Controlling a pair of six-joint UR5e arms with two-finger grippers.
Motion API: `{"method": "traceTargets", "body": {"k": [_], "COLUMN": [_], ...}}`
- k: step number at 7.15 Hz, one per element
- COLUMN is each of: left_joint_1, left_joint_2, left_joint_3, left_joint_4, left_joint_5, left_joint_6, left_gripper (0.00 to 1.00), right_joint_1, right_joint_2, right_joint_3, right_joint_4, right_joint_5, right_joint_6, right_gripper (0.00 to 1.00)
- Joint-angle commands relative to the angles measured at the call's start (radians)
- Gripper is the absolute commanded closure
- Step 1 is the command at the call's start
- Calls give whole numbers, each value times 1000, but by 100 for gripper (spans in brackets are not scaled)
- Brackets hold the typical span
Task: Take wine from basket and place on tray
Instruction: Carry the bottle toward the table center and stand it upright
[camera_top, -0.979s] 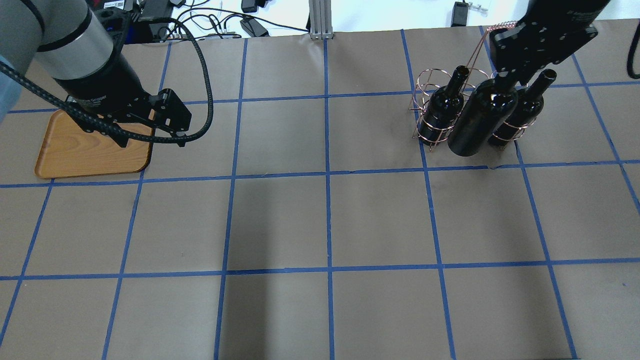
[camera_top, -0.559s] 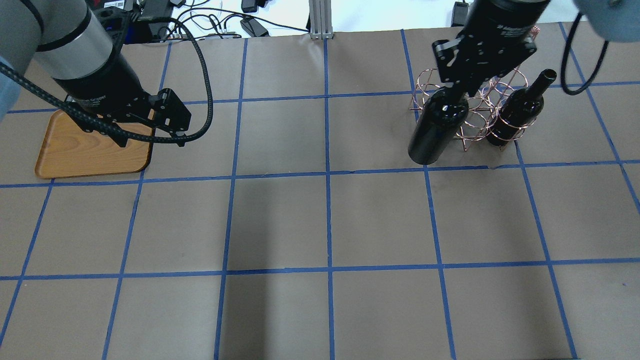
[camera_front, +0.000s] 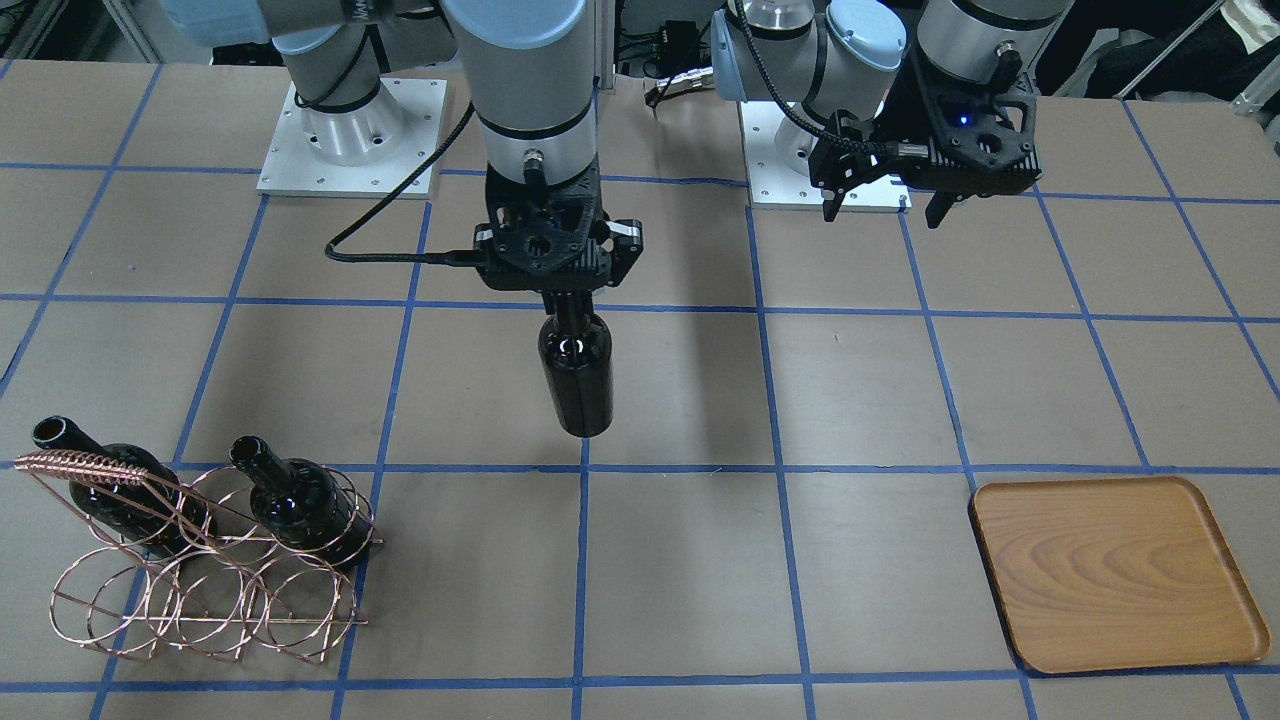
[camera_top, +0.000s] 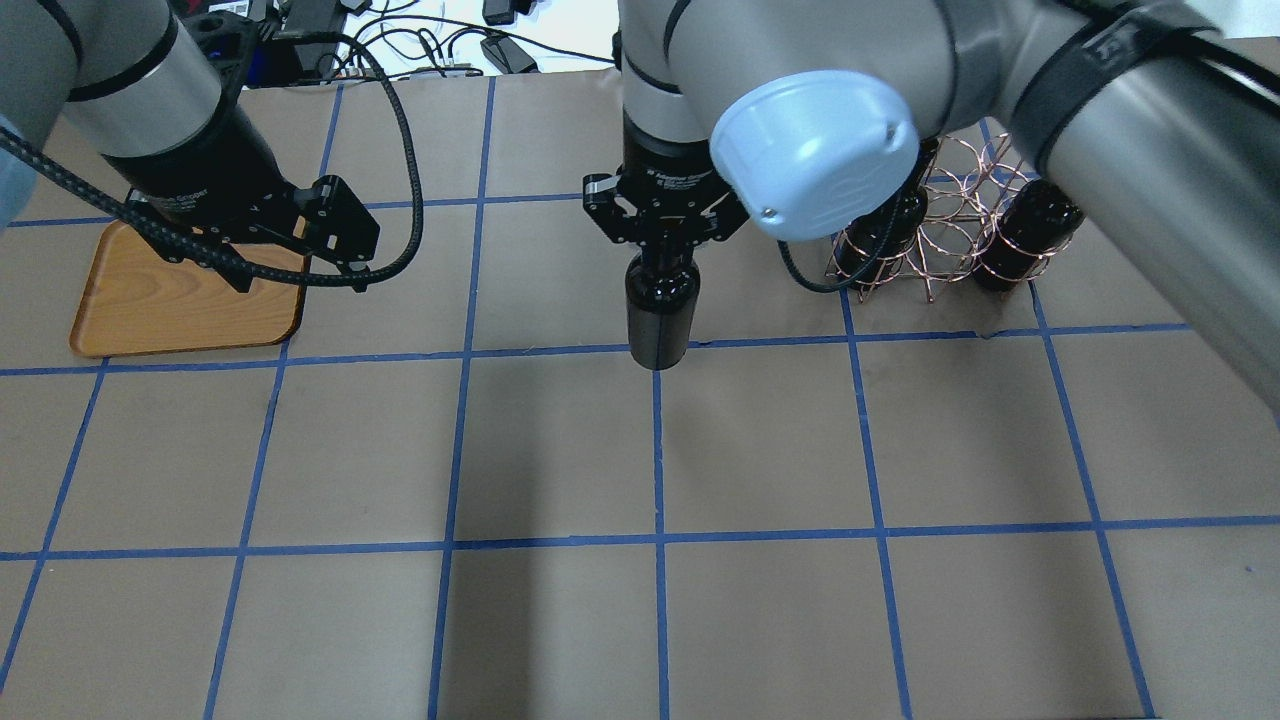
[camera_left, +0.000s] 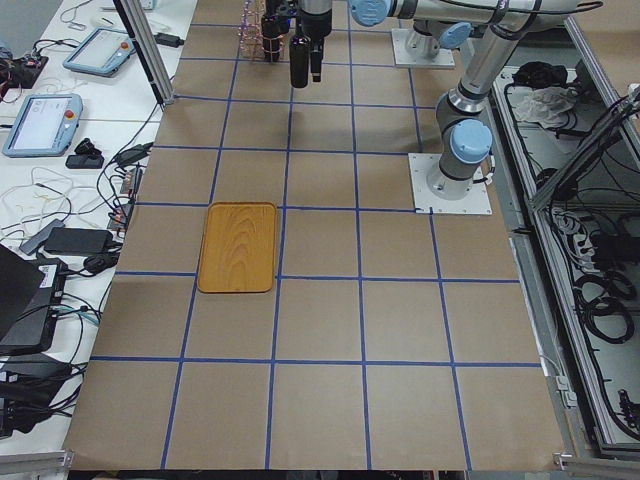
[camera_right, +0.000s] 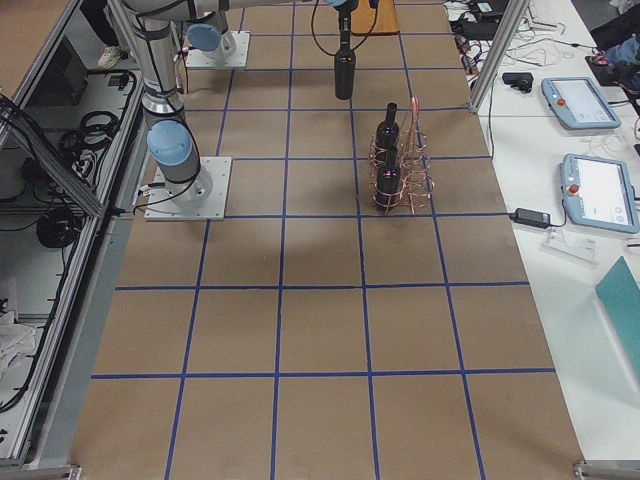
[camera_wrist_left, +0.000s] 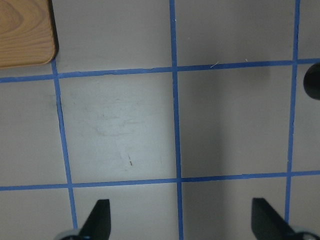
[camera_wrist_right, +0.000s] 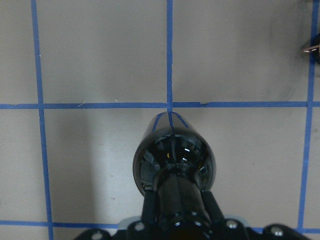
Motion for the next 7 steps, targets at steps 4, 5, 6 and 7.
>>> {"method": "traceTargets", "body": {"k": [4, 5, 6, 7], "left_joint_1": [-1, -1, -1, -1], "left_joint_2": [1, 1, 1, 1], "left_joint_3": [-1, -1, -1, -1], "left_joint_4": [1, 1, 4, 4], "left_joint_5": [0, 0, -1, -1], "left_joint_6": [5, 5, 6, 6], "left_gripper": [0, 0, 0, 0], "right_joint_1": [128, 157, 162, 162], "right_joint_2": [16, 21, 24, 26], "right_joint_3": [142, 144, 144, 144], "right_joint_4": [-174, -173, -173, -178], "right_joint_5": [0, -2, -2, -15], "right_joint_6": [187, 202, 205, 190], "right_gripper": [100, 100, 100, 45]}}
